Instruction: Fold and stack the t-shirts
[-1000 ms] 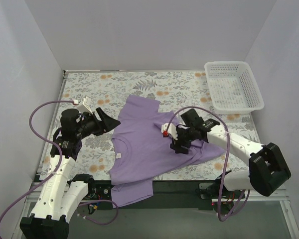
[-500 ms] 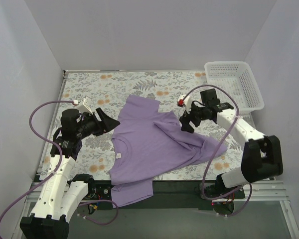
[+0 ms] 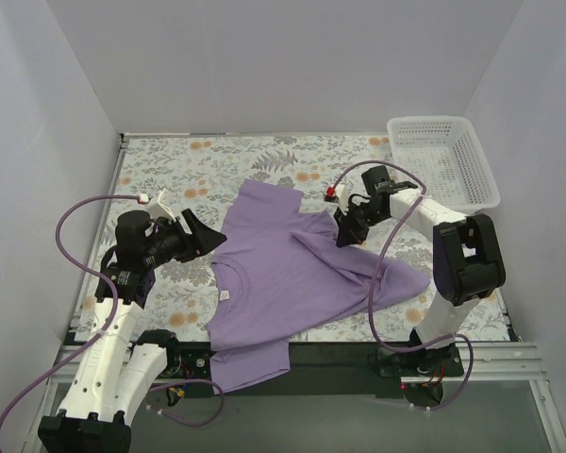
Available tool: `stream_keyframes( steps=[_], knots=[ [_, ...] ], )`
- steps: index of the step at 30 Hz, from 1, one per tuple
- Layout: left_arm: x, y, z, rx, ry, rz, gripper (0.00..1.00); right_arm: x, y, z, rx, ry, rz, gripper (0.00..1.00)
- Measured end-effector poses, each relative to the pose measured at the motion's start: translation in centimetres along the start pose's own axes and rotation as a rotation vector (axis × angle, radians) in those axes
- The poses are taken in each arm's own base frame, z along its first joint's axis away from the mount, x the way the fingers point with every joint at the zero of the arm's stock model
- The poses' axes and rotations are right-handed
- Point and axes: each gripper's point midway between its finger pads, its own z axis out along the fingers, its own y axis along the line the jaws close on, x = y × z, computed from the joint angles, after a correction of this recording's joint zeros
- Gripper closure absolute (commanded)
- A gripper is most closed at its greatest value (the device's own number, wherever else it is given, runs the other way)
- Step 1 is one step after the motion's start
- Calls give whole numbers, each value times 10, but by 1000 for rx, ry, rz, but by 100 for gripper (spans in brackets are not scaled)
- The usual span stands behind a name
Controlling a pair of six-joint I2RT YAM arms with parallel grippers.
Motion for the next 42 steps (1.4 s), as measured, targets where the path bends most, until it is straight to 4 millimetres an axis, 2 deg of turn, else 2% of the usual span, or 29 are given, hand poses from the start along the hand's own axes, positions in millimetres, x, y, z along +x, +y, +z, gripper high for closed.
stream_keyframes(
  steps=[4,7,8,9,10,11,12,14,16,18,21,26,29,31,34,36,40,42],
  knots=[
    [4,3,0,-7,8,-3,39,-11,25,-8,-29,-10,-84,99],
    [5,4,0,-10,12,-4,39,-22,66,-19,-29,-22,-258,99],
    [5,4,0,-10,12,-4,39,-25,83,-19,-39,-20,-327,85],
    [5,4,0,-10,12,-4,39,-25,107,-16,-68,-11,-407,75],
    [5,4,0,-10,12,-4,39,-22,128,-11,-105,5,-473,68],
    [5,4,0,-10,12,-4,39,-15,147,-3,-147,32,-525,55],
    [5,4,0,-10,12,-4,39,-3,163,6,-196,68,-561,51],
    [5,4,0,-10,12,-6,39,31,177,21,-261,184,-577,48],
    [5,4,0,-10,12,-7,39,63,174,27,-277,295,-539,45],
    [5,4,0,-10,12,-7,39,74,167,21,-258,343,-507,43],
    [5,5,0,-19,10,-8,39,57,154,8,-192,292,-495,41],
    [3,13,-3,-68,-15,-5,39,3,114,-28,-27,121,-464,40],
    [-1,14,-7,-80,-44,5,38,-16,97,-44,20,49,-433,39],
    [-2,14,-8,-86,-56,8,38,-25,93,-47,12,18,-409,39],
    [-3,16,-7,-93,-60,7,38,-37,90,-37,-47,-9,-345,42],
    [-3,17,-7,-101,-61,6,38,-38,88,-21,-106,-9,-275,44],
    [-4,17,-8,-106,-69,7,38,-30,70,7,-124,46,-119,46],
    [-5,17,-9,-105,-73,8,38,-24,59,12,-87,73,-61,45]
  ],
)
